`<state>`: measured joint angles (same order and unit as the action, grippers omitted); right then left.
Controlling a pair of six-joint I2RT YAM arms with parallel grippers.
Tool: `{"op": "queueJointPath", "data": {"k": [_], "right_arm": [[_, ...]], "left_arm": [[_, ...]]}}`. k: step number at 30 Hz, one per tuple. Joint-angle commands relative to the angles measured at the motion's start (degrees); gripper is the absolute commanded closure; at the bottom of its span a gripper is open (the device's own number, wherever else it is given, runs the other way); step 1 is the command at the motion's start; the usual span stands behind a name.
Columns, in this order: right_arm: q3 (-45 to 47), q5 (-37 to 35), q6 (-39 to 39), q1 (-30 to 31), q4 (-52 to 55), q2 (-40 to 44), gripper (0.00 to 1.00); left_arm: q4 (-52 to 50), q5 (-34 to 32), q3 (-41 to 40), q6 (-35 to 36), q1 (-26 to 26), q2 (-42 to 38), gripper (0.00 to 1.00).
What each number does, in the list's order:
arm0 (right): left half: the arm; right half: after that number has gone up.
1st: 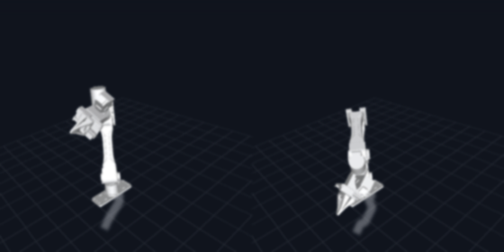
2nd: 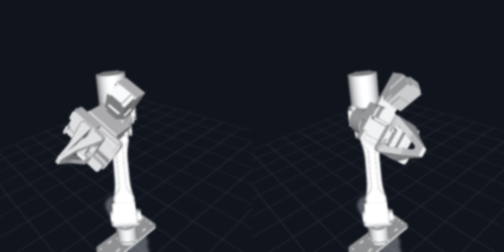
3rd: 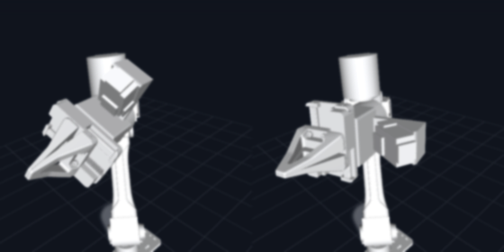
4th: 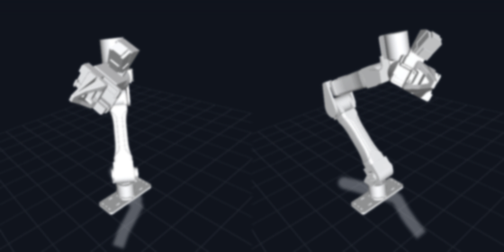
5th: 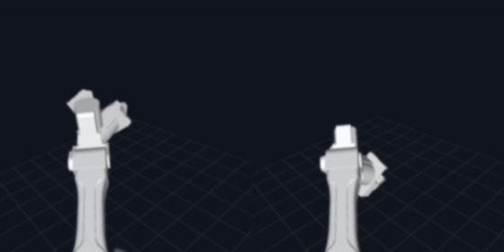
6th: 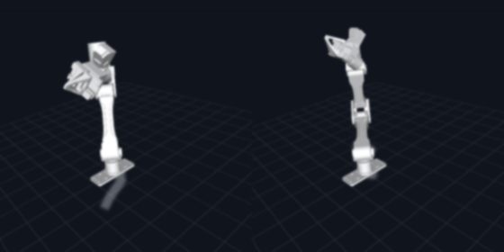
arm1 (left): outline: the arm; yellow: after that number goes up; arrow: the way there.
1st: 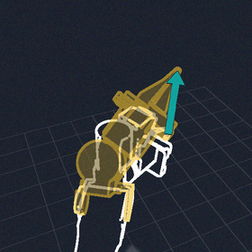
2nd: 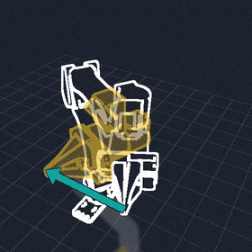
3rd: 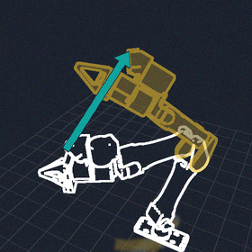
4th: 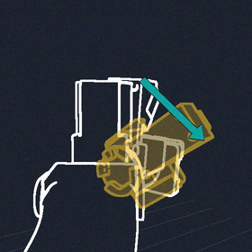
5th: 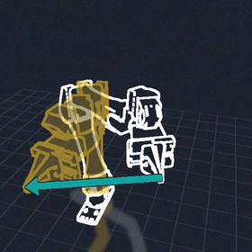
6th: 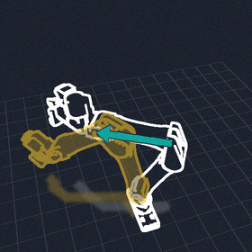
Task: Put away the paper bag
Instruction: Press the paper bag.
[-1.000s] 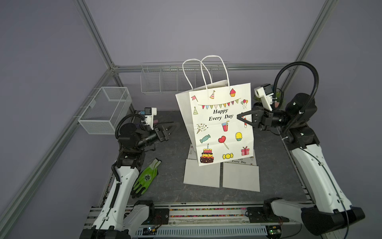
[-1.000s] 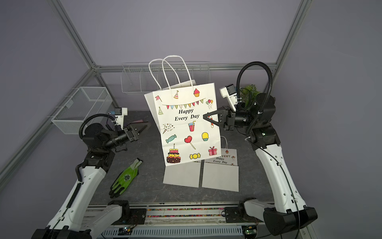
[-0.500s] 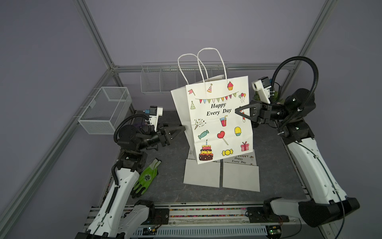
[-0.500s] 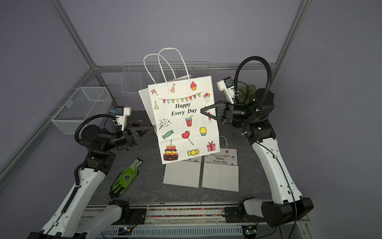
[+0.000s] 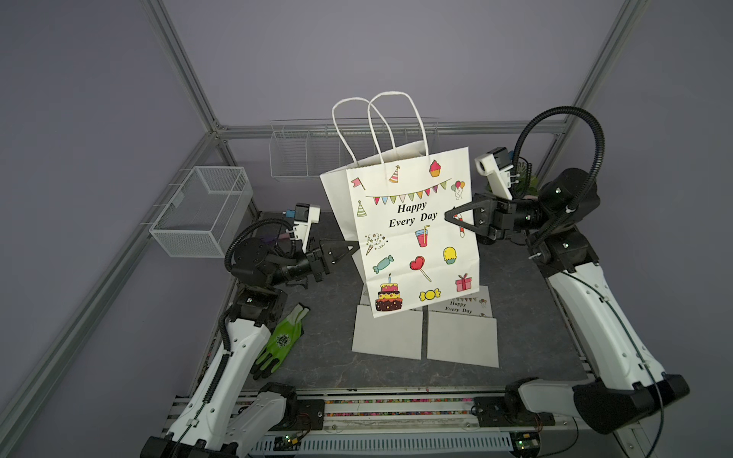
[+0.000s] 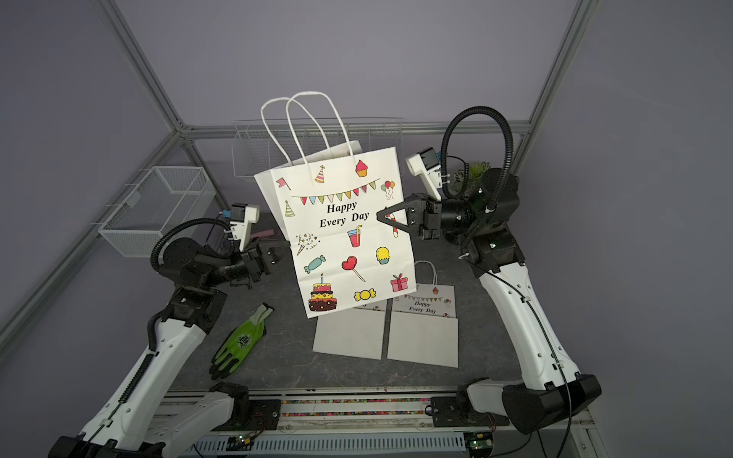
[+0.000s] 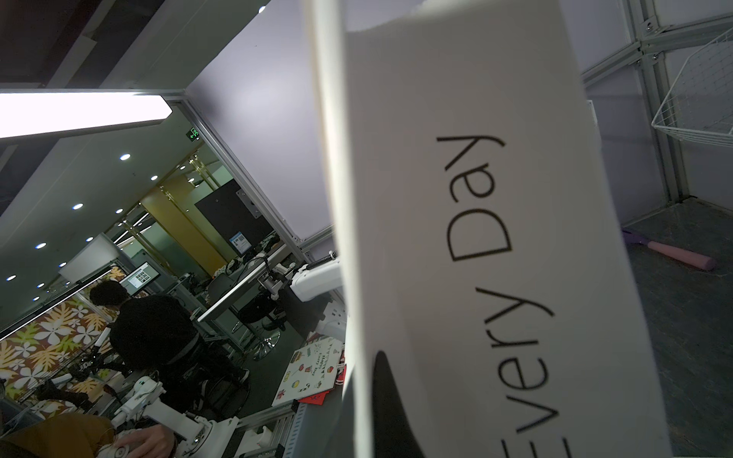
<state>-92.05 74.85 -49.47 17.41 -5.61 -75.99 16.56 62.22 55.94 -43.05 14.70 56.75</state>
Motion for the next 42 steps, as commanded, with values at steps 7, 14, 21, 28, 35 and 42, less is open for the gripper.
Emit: {"op": "queueJointPath", "data": {"k": [7, 14, 21, 28, 35, 42], "right_arm": [[-5.1, -2.5, 14.5, 2.0, 18.6, -2.5, 0.93], [-9.7, -6.8, 21.5, 3.1, 28.2, -4.1, 0.7], [-12.7, -7.9, 21.8, 3.1, 28.9, -5.6, 0.44], [-15.0, -7.7, 20.8, 3.2, 28.3, -7.8, 0.32], [-14.4, -7.6, 19.7, 3.5, 24.7, -6.6, 0.58], [-19.7, -6.5, 18.5, 3.5, 24.3, -9.3, 0.76]], "left_arm": [[0.5, -1.0, 1.7, -0.5, 0.9, 0.5, 1.0], [-2.6, -1.0, 3.0, 1.4, 1.8, 0.0, 1.0], [-3.0, 0.4, 3.4, 1.7, 2.2, 0.0, 1.0], [-3.9, 1.2, 3.7, 2.8, 2.9, -0.4, 1.0], [-6.1, 1.3, 4.0, 4.3, 3.4, 0.1, 1.0], [-8.4, 1.4, 4.3, 6.0, 3.8, 0.6, 0.93]]}}
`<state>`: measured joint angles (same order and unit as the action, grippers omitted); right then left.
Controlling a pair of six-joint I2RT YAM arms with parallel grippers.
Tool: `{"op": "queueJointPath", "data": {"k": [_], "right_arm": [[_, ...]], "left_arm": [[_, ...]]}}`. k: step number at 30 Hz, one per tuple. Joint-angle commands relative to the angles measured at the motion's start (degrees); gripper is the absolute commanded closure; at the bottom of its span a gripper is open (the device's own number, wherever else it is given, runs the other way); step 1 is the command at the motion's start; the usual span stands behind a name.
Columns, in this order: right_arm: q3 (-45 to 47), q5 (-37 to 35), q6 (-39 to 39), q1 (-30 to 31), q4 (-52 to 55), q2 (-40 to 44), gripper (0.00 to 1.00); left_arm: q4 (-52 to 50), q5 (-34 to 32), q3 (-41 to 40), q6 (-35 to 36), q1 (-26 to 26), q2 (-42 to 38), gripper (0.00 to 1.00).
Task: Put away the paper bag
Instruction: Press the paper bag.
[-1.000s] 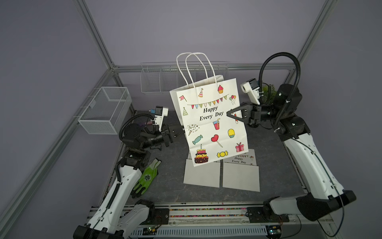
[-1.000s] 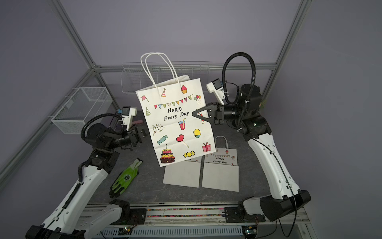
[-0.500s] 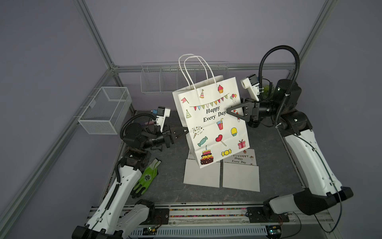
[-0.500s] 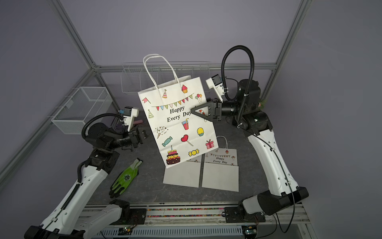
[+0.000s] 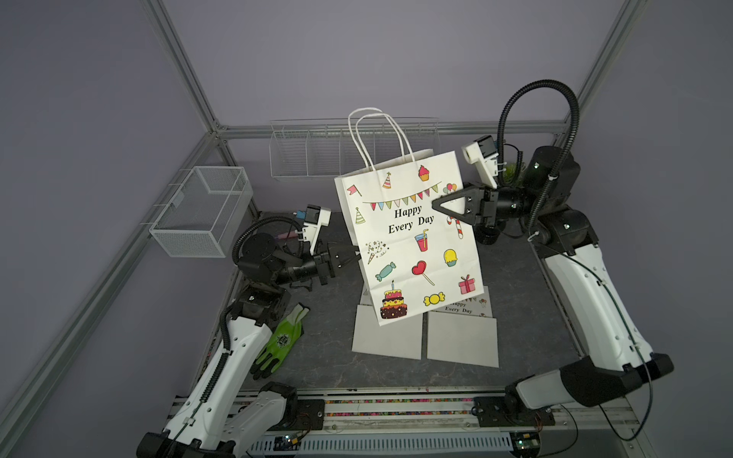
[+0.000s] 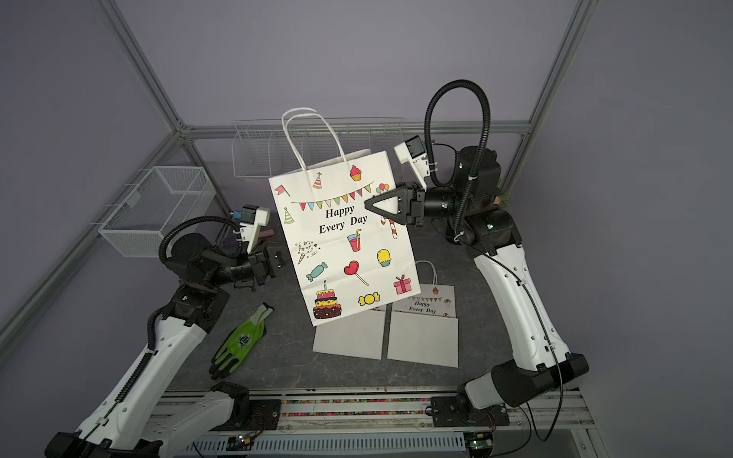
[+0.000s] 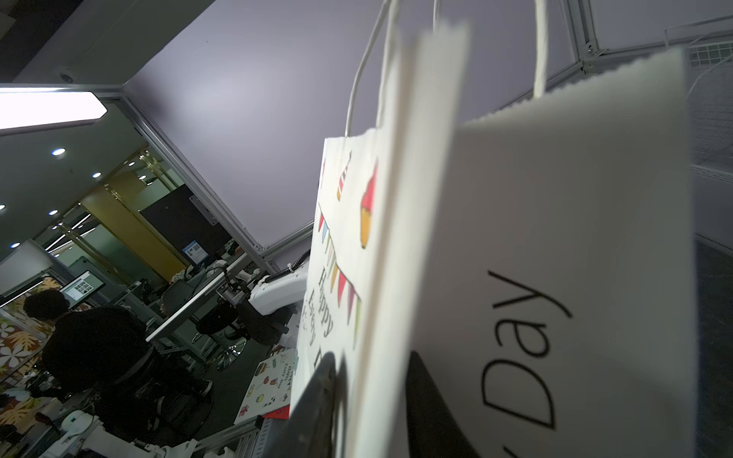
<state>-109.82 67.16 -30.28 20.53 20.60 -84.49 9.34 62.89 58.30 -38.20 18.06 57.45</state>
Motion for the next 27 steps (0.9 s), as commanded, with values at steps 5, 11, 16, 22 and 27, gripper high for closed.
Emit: {"op": "queueJointPath", "data": {"k": [5, 11, 16, 22, 27], "right_arm": [[0.8, 1.9, 0.2, 0.6, -1.4, 0.1, 0.93], [4.9, 2.0, 2.1, 0.7, -1.1, 2.9, 0.93], [4.4, 2.1, 4.3, 0.7, 1.6, 2.9, 0.93], [4.7, 2.9, 3.7, 0.9, 0.8, 3.8, 0.93], [5.0, 2.6, 3.2, 1.2, 0.3, 4.3, 0.93]], "left_arm": [[-1.2, -1.2, 2.7, 0.7, 0.5, -0.2, 0.48], [4.4, -2.2, 4.6, -3.9, 0.4, 0.5, 0.29], [0.1, -4.2, 8.1, -1.3, 0.3, -0.3, 0.49], [-8.6, -7.2, 12.0, 5.0, 0.3, -0.2, 0.76], [-8.8, -7.9, 11.7, 4.9, 0.4, 0.6, 0.81]]}}
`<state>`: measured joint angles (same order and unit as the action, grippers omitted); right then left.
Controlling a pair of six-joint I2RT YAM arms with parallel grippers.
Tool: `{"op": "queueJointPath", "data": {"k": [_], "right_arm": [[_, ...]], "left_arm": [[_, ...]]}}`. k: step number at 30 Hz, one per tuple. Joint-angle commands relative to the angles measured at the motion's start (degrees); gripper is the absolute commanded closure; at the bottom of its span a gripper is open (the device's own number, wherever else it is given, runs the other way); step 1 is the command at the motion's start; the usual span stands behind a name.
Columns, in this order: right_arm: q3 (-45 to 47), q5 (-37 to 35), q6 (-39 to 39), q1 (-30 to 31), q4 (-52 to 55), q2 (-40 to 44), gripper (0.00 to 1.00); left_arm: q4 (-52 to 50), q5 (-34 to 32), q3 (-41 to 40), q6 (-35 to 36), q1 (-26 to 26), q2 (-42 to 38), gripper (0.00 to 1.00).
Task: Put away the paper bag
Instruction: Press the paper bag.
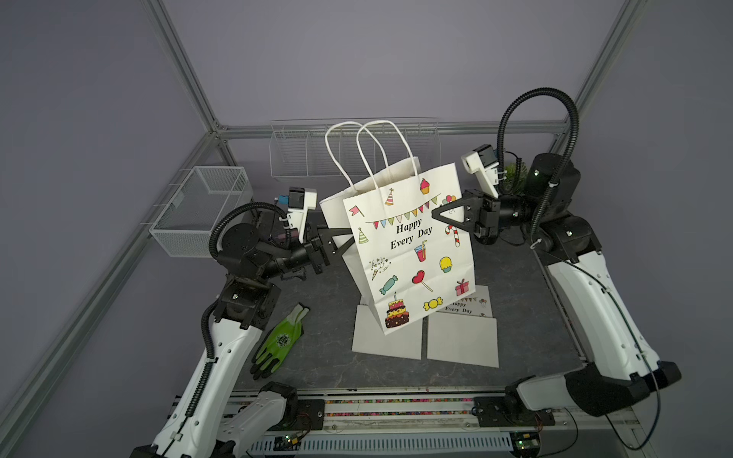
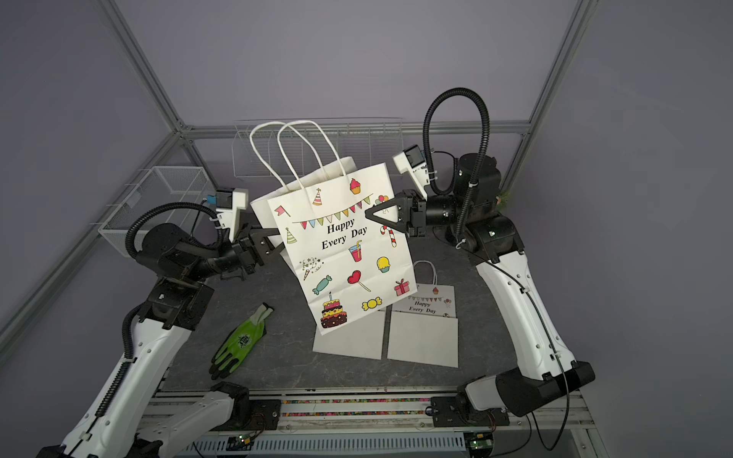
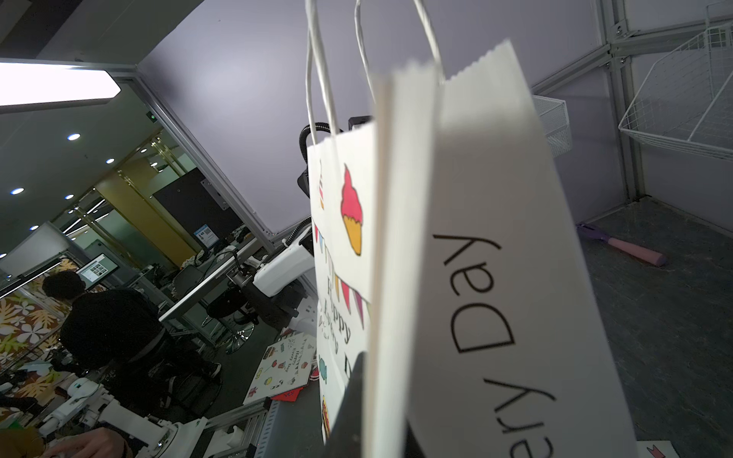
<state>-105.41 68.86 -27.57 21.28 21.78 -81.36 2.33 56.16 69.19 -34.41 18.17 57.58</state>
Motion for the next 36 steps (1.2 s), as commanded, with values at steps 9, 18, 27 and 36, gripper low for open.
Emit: {"op": "queueJointPath", "data": {"k": [9, 18, 27, 36], "right_arm": [[1.7, -0.9, -2.3, 0.7, -5.2, 1.7, 0.94], [1.8, 0.3, -16.6, -0.7, -21.0, 1.1, 0.93], [3.5, 3.0, -22.2, -0.6, -27.5, 1.7, 0.93], [2.9, 4.0, -20.8, -0.5, -25.2, 2.1, 0.93]], "left_arm": [[0.0, -0.1, -0.1, -0.1, 0.3, -0.6, 0.22], [-2.4, 4.1, -4.6, 1.9, 0.7, -3.4, 0.18], [-6.5, 3.9, -3.4, 5.0, 1.0, -3.2, 0.49], [-9.4, 2.6, -2.3, 6.8, 0.9, -3.7, 0.57]]}}
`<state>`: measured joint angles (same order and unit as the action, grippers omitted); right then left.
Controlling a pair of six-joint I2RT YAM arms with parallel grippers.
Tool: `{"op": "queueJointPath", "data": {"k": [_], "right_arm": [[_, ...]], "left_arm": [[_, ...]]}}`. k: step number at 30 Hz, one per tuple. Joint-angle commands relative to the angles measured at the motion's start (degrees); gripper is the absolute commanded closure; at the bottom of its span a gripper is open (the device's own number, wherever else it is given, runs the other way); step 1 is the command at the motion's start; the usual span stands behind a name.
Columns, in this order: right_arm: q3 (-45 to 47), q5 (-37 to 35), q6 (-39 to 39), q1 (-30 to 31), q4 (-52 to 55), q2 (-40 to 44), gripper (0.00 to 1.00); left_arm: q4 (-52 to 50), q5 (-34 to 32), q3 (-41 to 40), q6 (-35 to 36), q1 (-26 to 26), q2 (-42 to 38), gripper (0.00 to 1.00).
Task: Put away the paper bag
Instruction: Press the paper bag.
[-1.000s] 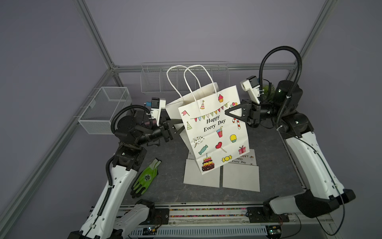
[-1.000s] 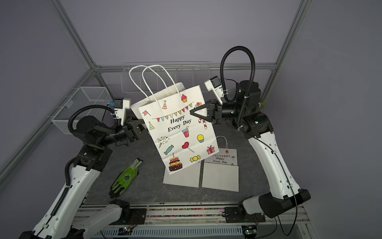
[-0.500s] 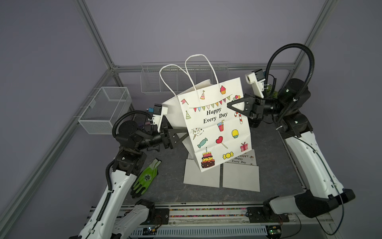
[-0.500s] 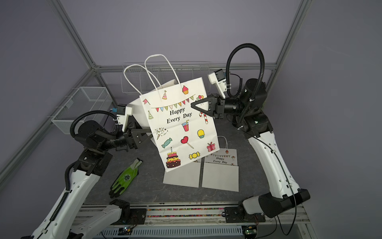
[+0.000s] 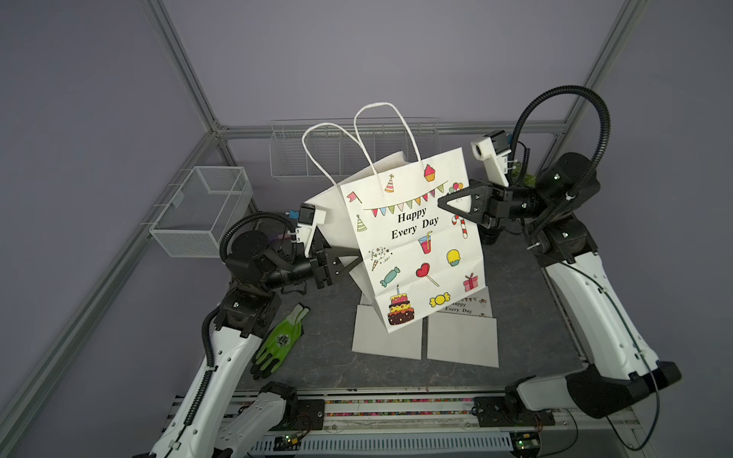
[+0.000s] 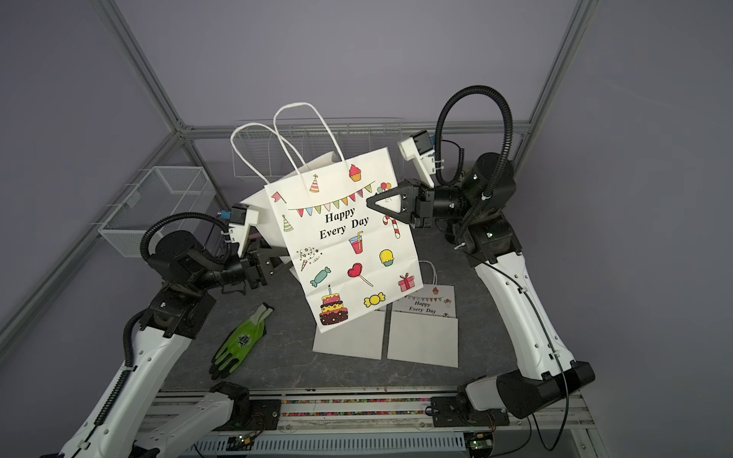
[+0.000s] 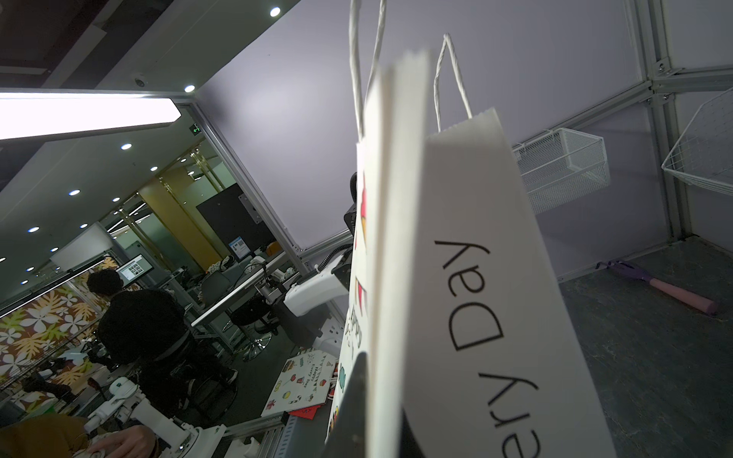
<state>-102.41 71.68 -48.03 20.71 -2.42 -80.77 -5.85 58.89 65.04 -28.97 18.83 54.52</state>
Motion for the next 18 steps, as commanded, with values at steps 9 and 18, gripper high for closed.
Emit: {"op": "queueJointPath", "data": {"k": [9, 18], "right_arm": [[-0.9, 1.2, 12.5, 2.0, 14.2, 1.9, 0.91], [-6.1, -3.7, 27.7, 2.0, 34.0, 0.7, 0.93]], "left_arm": [[1.8, -1.4, 2.6, -1.8, 0.4, 0.2, 0.79], [0.0, -2.5, 3.9, -1.0, 0.3, -1.4, 0.1]]}}
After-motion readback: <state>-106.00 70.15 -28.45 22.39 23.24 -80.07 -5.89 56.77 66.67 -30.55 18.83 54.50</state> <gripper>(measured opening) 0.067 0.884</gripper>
